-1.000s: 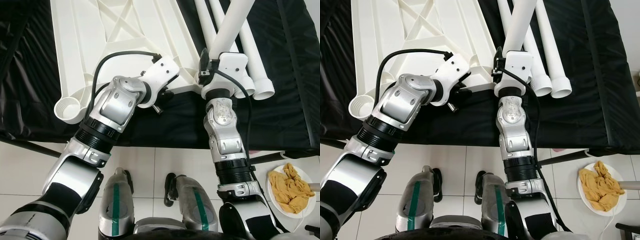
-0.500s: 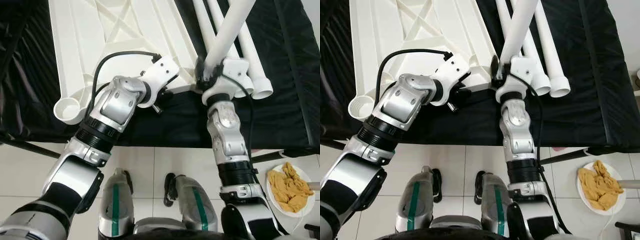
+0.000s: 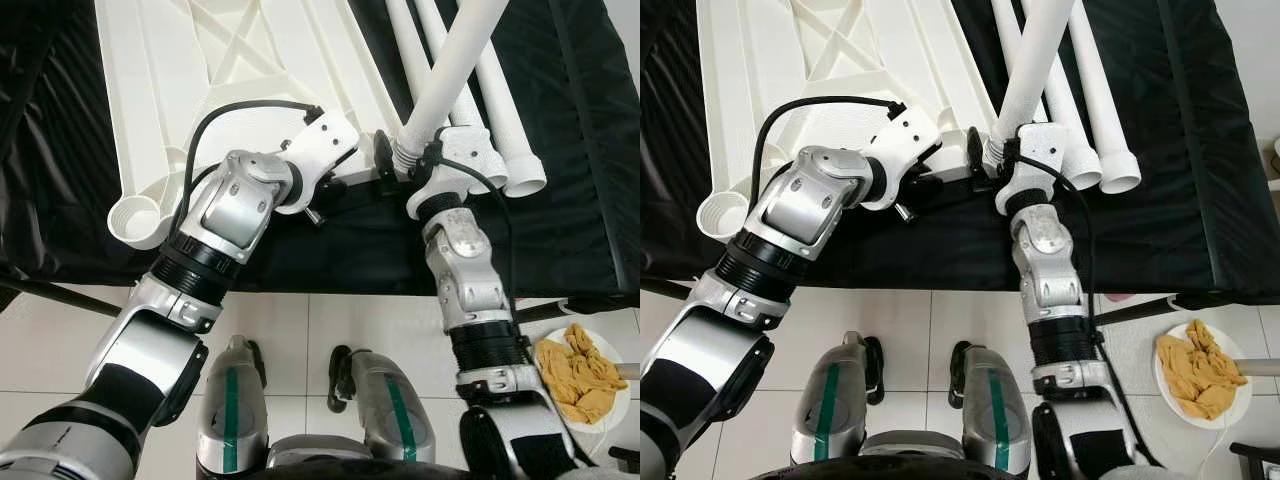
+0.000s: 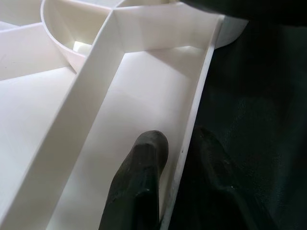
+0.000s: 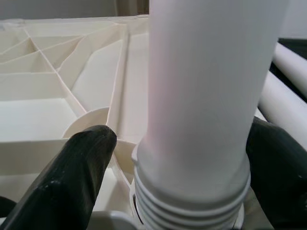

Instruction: Building children table

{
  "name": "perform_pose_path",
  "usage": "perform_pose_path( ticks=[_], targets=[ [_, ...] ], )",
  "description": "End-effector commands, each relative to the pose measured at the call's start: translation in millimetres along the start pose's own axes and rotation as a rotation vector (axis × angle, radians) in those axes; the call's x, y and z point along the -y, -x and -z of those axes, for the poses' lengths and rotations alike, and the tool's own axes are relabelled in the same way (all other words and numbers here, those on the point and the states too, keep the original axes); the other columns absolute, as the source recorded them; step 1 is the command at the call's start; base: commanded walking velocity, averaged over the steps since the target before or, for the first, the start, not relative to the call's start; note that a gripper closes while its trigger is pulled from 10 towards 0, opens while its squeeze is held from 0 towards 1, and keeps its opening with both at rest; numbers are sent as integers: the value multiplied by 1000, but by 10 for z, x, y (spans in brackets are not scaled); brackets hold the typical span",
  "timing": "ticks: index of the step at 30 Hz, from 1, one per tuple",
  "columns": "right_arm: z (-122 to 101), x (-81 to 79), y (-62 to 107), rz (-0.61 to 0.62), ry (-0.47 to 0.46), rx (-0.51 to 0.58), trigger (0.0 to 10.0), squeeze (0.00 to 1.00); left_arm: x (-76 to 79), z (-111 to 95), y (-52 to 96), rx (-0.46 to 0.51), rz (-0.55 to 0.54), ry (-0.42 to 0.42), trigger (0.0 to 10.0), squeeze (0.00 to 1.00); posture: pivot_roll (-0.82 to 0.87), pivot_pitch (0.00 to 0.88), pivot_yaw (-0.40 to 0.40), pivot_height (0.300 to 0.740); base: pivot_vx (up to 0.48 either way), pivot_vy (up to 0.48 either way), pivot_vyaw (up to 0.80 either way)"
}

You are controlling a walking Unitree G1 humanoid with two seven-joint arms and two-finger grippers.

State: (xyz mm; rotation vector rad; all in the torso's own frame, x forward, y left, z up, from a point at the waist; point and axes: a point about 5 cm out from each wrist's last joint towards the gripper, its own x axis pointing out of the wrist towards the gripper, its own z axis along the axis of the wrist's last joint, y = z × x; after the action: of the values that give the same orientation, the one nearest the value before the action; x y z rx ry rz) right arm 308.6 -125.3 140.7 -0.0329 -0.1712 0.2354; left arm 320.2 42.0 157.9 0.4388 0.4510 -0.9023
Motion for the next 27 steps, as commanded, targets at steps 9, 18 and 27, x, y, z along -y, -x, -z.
perform_pose_path(
  ticks=[9,18,27],
  targets=[
    [-321,234,-196,131,-25,156,10000,0,-32,-111,3,38,-77,-32,10000,0,60,89,-33,740,0,0,0],
    [-277,255,-196,152,-35,142,10000,0,-38,-113,10,40,-78,-30,10000,0,59,92,-32,740,0,0,0],
    [-198,-34,-167,-108,37,106,10000,0,-34,-127,0,42,-73,-34,10000,0,56,93,-27,740,0,0,0]
  ],
)
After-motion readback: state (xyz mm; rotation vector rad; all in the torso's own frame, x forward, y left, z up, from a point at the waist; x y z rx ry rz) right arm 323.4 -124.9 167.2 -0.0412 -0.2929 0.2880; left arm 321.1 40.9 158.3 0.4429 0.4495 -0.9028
